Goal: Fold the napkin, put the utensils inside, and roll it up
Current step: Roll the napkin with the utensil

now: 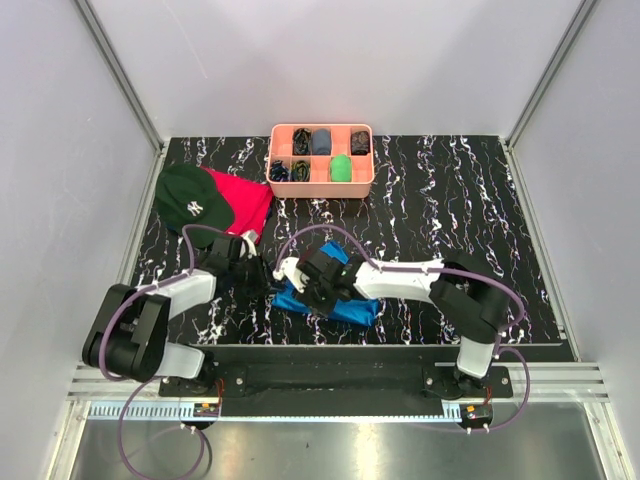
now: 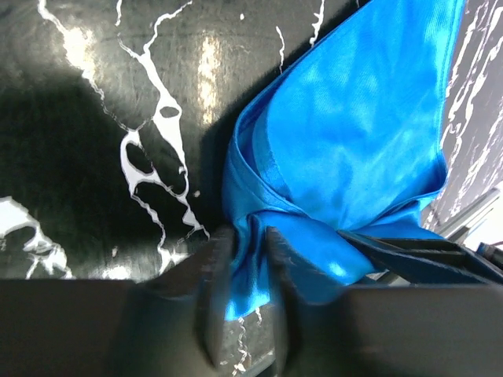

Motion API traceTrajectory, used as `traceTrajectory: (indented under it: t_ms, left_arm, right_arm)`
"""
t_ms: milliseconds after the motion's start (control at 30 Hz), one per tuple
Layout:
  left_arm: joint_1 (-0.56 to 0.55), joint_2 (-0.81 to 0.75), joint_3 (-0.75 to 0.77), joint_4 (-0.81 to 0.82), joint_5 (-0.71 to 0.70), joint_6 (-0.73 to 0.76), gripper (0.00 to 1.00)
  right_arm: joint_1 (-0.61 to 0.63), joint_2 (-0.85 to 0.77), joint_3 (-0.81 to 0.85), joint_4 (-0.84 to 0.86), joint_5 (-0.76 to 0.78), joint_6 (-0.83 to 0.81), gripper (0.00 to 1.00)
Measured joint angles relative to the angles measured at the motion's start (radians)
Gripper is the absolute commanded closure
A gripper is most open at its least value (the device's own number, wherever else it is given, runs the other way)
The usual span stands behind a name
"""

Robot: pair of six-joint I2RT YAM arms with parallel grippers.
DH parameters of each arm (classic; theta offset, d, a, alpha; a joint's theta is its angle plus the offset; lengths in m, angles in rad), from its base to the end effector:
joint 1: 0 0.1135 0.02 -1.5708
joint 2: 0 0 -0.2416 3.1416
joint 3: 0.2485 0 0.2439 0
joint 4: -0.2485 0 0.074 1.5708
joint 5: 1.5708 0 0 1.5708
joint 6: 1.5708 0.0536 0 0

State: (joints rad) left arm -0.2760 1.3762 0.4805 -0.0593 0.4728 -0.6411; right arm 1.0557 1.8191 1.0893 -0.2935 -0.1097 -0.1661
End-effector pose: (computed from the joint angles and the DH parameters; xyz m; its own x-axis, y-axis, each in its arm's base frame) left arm 0.2225 -0.0884 0.1041 -0.9259 -0.2912 -0.2406 -0.0725 0.7621 -0.6434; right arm 0.1731 0.3178 0.1261 -0.2672 -0.8056 -0.5288 -0.9503 0.3112 0.0061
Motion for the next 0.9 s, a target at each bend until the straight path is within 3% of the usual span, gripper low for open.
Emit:
traceTrajectory:
  t_ms: [100,200,467,900]
  left_arm:
    - [0.005,-0.054,0.0,-0.031,-0.021,0.003,0.43]
    - [0.01,-0.138,-0.001,-0.063,-0.059,0.005,0.4]
    - [0.019,-0.343,-0.084,-0.077,-0.155,0.005,0.44]
    - [0.02,-0.459,-0.242,0.056,-0.077,-0.009,0.42]
  right_arm:
    - [-0.035,0.011,0.01,-0.003,-0.089,0.006,0.71]
    - [-0.068,0.026,0.018,-0.003,-0.182,0.016,0.71]
    - [-0.153,0.093,0.05,-0.014,-0.46,0.055,0.72]
    - [-0.248,0.248,0.129,-0.093,-0.807,0.114,0.72]
